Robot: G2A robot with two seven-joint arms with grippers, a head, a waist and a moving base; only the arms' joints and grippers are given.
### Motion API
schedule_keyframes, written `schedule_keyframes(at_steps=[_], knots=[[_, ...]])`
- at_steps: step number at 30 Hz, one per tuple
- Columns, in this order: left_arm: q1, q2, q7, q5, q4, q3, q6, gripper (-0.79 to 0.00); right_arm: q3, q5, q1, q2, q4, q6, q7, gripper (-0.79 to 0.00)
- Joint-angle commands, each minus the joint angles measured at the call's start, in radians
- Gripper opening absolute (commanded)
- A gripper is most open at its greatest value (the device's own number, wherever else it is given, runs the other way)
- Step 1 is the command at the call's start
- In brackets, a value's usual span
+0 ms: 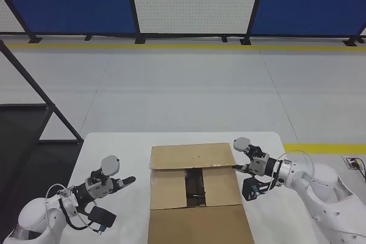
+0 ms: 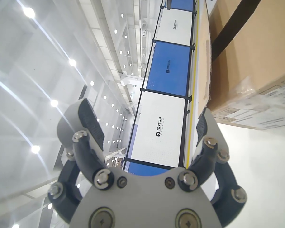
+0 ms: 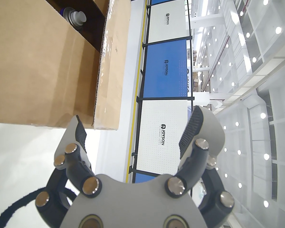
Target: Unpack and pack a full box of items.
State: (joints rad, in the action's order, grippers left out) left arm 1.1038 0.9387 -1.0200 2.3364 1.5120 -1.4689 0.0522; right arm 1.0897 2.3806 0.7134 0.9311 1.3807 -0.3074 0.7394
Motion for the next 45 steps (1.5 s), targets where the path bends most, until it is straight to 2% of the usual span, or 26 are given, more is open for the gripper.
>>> schedule_keyframes(at_steps=[1, 18, 30, 38, 45], knots=[[0.003, -0.001, 0.0, 0.004, 0.001, 0.002, -0.006, 0.0, -0.007, -0.021, -0.012, 0.005, -0.017, 0.013, -0.007, 0.0], [0.003, -0.001, 0.0, 0.004, 0.001, 0.002, -0.006, 0.0, -0.07, -0.108, -0.136, 0.054, -0.065, 0.056, -0.133, 0.0], [0.003, -0.001, 0.0, 0.004, 0.001, 0.002, -0.006, 0.0, -0.072, -0.109, -0.138, 0.055, -0.066, 0.054, -0.145, 0.0], [0.014, 0.0, 0.021, 0.0, 0.014, 0.002, -0.005, 0.0, -0.083, -0.214, -0.167, 0.083, -0.05, 0.063, -0.286, 0.0], [0.043, -0.003, 0.041, -0.018, 0.028, -0.017, 0.007, 0.0, -0.137, -0.339, -0.272, 0.131, -0.175, 0.021, -0.393, 0.0]])
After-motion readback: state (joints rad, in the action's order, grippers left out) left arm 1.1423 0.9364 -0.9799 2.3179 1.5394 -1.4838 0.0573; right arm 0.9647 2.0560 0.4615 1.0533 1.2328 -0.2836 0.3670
